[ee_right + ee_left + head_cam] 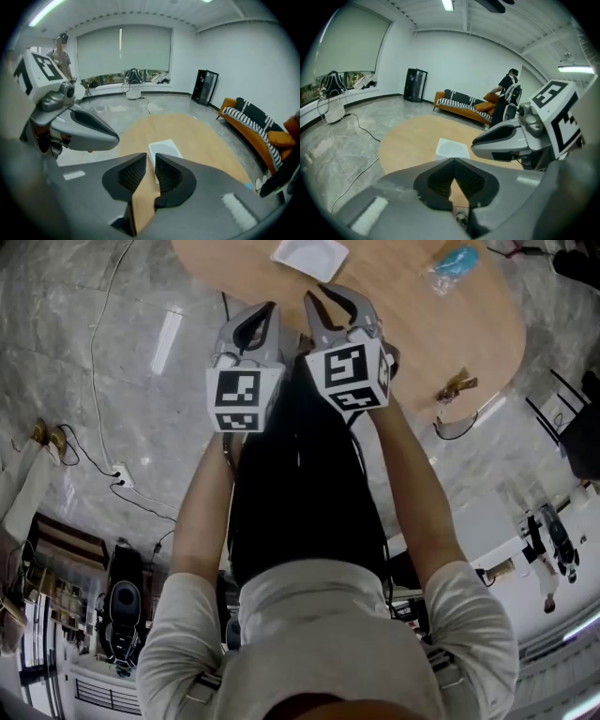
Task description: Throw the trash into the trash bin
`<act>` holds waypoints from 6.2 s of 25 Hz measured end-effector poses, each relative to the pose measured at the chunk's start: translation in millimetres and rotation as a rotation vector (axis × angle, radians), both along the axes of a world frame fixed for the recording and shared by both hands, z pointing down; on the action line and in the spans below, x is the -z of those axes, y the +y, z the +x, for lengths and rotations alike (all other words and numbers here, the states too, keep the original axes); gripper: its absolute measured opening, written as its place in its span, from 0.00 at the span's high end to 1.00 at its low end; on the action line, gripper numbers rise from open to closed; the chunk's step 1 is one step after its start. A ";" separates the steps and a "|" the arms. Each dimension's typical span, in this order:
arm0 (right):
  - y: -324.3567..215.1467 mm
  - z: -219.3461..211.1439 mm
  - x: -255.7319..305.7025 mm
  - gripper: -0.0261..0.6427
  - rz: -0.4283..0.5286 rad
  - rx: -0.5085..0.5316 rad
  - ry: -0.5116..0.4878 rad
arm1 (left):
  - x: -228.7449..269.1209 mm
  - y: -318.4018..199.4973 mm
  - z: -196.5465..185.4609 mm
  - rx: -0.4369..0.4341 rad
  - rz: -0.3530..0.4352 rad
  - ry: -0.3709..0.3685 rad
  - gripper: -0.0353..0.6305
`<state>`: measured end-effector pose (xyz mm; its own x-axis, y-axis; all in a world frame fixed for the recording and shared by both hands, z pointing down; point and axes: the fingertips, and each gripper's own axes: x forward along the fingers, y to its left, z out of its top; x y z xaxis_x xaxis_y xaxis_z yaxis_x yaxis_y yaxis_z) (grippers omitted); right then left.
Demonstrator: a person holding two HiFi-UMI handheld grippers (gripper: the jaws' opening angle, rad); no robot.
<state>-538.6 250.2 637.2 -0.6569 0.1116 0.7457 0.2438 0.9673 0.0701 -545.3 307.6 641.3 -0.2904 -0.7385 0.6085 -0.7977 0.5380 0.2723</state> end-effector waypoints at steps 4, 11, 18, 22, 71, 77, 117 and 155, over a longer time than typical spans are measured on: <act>0.0 -9.4 -21.1 0.86 0.077 0.107 0.105 | -17.3 8.7 -7.6 0.060 -0.003 0.058 0.92; -1.2 -21.7 -63.1 0.86 0.162 0.213 0.250 | -37.5 8.9 -12.6 0.059 -0.016 0.091 0.92; -6.2 -27.3 -83.3 0.86 0.204 0.249 0.307 | -46.9 8.4 -22.2 0.080 -0.018 0.127 0.92; -8.5 -29.6 -92.8 0.83 0.223 0.246 0.335 | -50.4 11.4 -20.4 0.076 -0.024 0.139 0.92; -55.4 194.5 220.8 0.91 0.189 -0.357 0.070 | 204.6 -75.4 167.3 -0.356 0.090 -0.006 0.92; -102.4 310.3 240.3 0.90 0.174 -0.543 0.042 | 225.2 -124.8 276.4 -0.494 0.117 -0.016 0.92; -274.3 764.3 194.2 0.90 -0.048 -1.230 0.005 | 201.2 -356.6 677.1 -1.091 0.112 -0.006 0.92; -349.1 800.7 -236.5 0.90 -0.238 -0.828 0.171 | -213.5 -391.6 751.1 -0.863 -0.125 0.061 0.92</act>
<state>262.1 -98.9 873.7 -0.4770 -0.1863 0.8589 -0.5539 0.8225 -0.1292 205.8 -84.0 854.9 0.3751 -0.6127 0.6957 -0.9263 -0.2183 0.3072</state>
